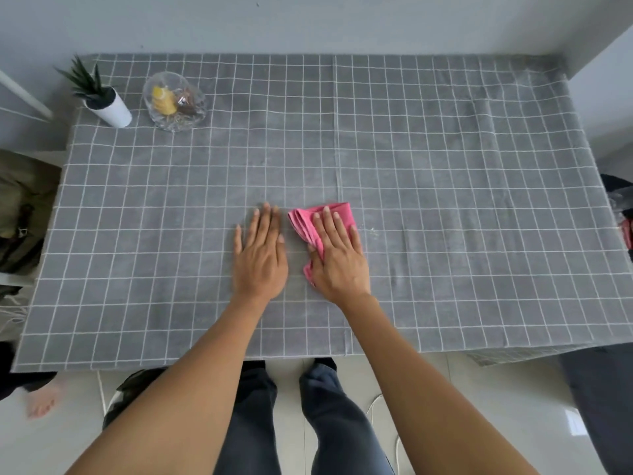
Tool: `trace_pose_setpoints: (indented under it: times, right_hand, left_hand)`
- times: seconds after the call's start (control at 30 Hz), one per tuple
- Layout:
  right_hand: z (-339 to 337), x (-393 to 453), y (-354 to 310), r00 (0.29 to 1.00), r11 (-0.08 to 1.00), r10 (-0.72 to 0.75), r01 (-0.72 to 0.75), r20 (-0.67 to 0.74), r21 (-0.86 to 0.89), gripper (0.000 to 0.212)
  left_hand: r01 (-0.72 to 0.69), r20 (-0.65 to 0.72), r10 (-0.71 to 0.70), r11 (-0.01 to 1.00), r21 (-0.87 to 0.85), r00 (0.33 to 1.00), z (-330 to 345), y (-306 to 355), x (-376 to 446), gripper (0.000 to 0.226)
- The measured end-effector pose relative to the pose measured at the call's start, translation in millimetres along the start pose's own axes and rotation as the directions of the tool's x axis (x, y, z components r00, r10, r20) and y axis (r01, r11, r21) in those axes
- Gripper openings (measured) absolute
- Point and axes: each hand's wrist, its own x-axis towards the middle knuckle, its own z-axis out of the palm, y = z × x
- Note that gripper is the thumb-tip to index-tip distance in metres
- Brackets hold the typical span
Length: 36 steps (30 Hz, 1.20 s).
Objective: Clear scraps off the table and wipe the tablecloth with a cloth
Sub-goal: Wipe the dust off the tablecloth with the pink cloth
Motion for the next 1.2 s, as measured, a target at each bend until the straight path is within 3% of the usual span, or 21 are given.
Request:
trace_pose_setpoints:
  times: [0.13,0.23,0.37,0.43,0.57,0.67,0.73,0.83,1.0,1.07,1.13,1.2]
  right_hand:
    - [-8.5,-10.1,34.7,1.000,0.998,0.026,-0.026,0.003,-0.057,0.069]
    - [-24.5,-20.2,78.0,0.981,0.978,0.184,-0.188,-0.058,-0.089,0.073]
    - [-24.4,-17.8,69.4,0.860,0.875,0.483,-0.483,-0.165,0.042,0.064]
    - [-16.8,-9.0,42.7,0.822,0.836,0.545,-0.547,-0.166,0.038,0.066]
    - [-0.7,-7.7,1.5,0.965,0.965,0.257,-0.259,-0.057,-0.028,0.073]
    - [-7.3,-10.6,21.1,0.991,0.991,0.128,-0.129,-0.030,-0.033,0.071]
    - [-16.0,-13.7,47.1,0.982,0.983,0.171,-0.175,-0.075,-0.048,0.071]
    - [-24.7,-15.9,68.3,0.921,0.930,0.365,-0.367,-0.135,0.015,0.066]
    - [-17.2,-10.8,30.3,0.786,0.807,0.591,-0.577,-0.180,0.128,0.068]
    - [-6.1,-12.3,6.1,0.855,0.869,0.494,-0.491,-0.157,0.058,0.071]
    - [2.4,-16.9,-6.7,0.947,0.953,0.303,-0.303,-0.103,0.024,0.069]
    - [-0.2,-20.2,3.1,0.992,0.992,0.122,-0.120,-0.044,0.031,0.064]
  left_hand:
    - [0.011,0.001,-0.011,1.000,0.005,1.000,-1.2,1.3,-1.5,0.056]
    - [0.006,0.005,-0.006,1.000,-0.005,1.000,0.2,0.3,-1.3,0.054]
    - [0.012,-0.002,-0.012,1.000,-0.006,1.000,0.4,0.9,-1.6,0.055]
    - [0.015,-0.004,-0.015,1.000,0.001,1.000,0.7,1.0,-2.0,0.055]
    - [0.021,-0.009,-0.021,1.000,0.003,1.000,1.2,1.3,-0.9,0.055]
    - [0.011,-0.008,-0.011,1.000,-0.006,1.000,1.4,0.9,-1.4,0.056]
    - [0.008,-0.004,-0.008,1.000,-0.012,1.000,1.7,0.0,-1.6,0.056]
    - [0.008,-0.009,-0.008,1.000,-0.009,1.000,1.1,0.0,-1.4,0.055]
    - [0.017,-0.011,-0.018,1.000,-0.015,1.000,0.5,1.9,-1.3,0.055]
    - [0.024,-0.010,-0.025,1.000,-0.018,1.000,0.2,2.3,-0.9,0.056]
    - [0.025,-0.010,-0.025,1.000,-0.015,1.000,0.1,2.6,-1.3,0.057]
    - [0.021,-0.016,-0.021,1.000,-0.014,1.000,-0.4,2.6,-1.0,0.057]
